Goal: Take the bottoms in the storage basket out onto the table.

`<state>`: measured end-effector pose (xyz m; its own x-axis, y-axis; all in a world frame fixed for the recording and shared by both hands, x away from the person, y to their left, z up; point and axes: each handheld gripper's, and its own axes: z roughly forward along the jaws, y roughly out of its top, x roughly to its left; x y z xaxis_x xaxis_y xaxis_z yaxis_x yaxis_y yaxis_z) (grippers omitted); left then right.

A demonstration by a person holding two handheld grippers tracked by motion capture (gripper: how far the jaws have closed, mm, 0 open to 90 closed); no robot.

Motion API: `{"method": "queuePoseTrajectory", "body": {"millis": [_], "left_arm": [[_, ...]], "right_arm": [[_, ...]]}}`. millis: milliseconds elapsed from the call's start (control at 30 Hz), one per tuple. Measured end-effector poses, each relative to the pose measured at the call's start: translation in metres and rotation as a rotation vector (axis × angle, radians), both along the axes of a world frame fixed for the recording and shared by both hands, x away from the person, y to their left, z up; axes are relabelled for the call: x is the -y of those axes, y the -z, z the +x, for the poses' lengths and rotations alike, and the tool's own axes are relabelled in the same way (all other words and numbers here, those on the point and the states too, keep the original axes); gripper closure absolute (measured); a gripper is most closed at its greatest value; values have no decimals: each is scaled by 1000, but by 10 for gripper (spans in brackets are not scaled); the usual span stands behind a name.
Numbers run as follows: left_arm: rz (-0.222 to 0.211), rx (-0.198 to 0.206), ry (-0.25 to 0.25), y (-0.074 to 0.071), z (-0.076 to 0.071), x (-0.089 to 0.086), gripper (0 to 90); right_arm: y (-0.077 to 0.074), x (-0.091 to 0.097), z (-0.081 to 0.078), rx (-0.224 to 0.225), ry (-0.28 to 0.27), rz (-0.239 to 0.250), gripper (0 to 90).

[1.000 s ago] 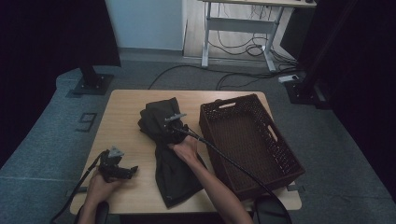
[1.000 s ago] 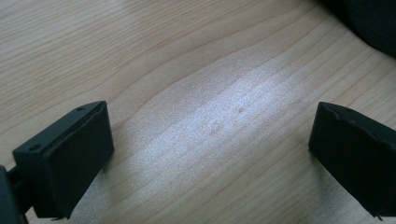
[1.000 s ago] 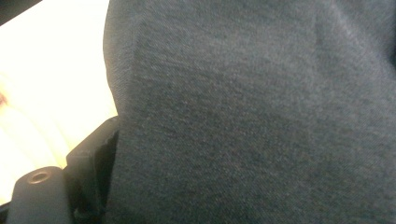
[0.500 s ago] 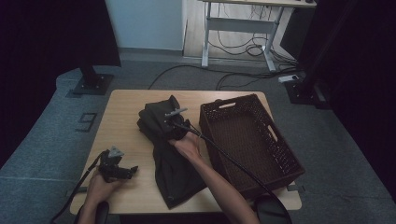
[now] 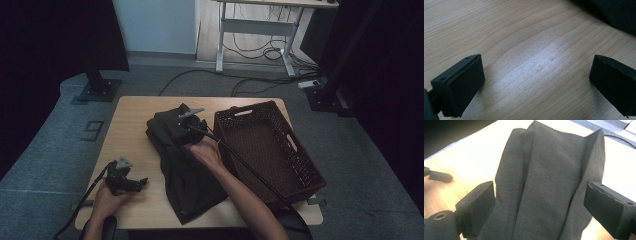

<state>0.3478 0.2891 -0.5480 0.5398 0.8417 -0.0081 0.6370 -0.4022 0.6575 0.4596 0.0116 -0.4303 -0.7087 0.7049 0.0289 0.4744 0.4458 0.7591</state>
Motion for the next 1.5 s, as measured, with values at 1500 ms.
{"method": "queuePoseTrajectory", "body": {"millis": [1500], "left_arm": [[1,2,-1,0,0,0,0]], "right_arm": [[-39,155,-64,34,96,-61,138]]}}
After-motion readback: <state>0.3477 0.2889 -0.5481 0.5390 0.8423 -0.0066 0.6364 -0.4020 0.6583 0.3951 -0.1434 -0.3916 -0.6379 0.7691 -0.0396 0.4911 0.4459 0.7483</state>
